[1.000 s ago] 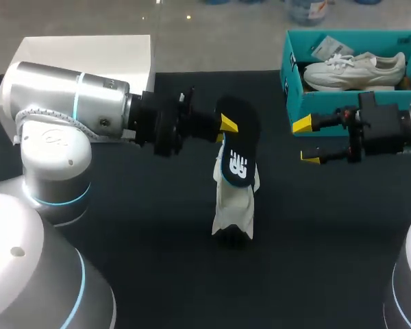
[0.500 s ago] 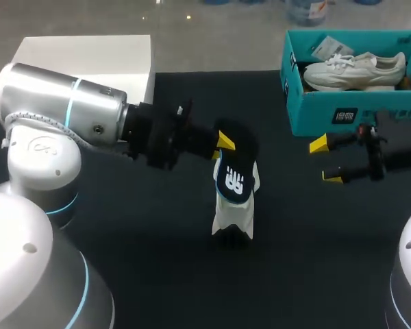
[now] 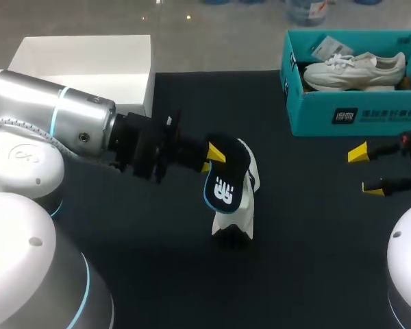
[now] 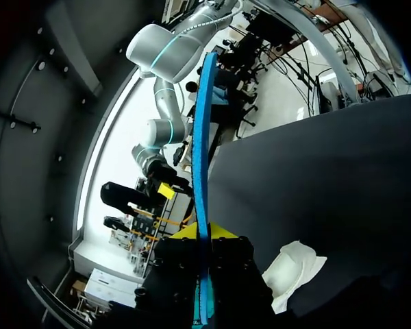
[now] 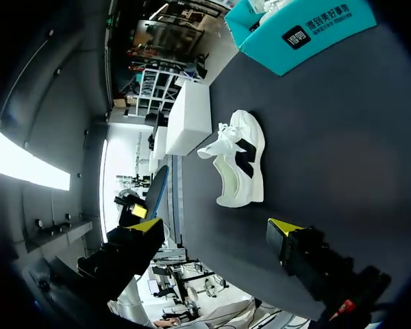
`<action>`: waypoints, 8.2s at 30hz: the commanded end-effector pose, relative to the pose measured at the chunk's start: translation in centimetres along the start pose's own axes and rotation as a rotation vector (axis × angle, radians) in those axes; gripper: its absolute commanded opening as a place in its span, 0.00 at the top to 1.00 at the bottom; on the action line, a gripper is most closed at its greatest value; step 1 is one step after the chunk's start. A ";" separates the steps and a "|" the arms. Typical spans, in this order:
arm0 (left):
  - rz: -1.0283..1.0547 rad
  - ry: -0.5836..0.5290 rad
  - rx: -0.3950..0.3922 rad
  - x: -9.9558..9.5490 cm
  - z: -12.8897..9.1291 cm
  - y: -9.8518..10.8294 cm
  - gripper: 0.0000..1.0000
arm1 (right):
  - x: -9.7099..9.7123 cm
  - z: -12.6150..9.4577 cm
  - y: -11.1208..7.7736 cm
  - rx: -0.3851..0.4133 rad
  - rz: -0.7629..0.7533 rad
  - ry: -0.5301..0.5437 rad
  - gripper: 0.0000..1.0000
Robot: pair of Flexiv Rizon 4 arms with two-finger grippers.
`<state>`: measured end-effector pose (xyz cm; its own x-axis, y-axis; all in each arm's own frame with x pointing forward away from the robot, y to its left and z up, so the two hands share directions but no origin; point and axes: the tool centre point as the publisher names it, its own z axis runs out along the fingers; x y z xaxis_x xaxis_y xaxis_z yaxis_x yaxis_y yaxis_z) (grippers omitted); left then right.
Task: Take the shoe out of the shoebox, open the shoe tongue, remove and reinsert the insole, then place the shoe into the shoebox
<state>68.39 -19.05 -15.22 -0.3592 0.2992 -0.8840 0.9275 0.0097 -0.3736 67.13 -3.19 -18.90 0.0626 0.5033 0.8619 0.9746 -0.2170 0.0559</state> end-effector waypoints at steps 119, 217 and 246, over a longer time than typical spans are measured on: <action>-0.392 0.062 -0.002 6.4 3.5 6.1 1.00 | -0.2 -2.4 -0.3 -0.117 0.016 -0.059 0.00; -0.518 -0.057 0.040 12.2 7.6 10.1 1.00 | -0.2 -2.4 -0.3 -0.117 0.016 -0.059 0.00; -0.517 -0.050 0.004 12.4 8.0 12.0 1.00 | -0.2 -2.4 -0.3 -0.117 0.016 -0.059 0.00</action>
<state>74.23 -22.58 -32.70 -0.7751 0.2124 -0.5950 0.6266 0.1374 -0.7672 66.75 -5.23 -18.02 0.0907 0.5436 0.8344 0.9432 -0.3159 0.1032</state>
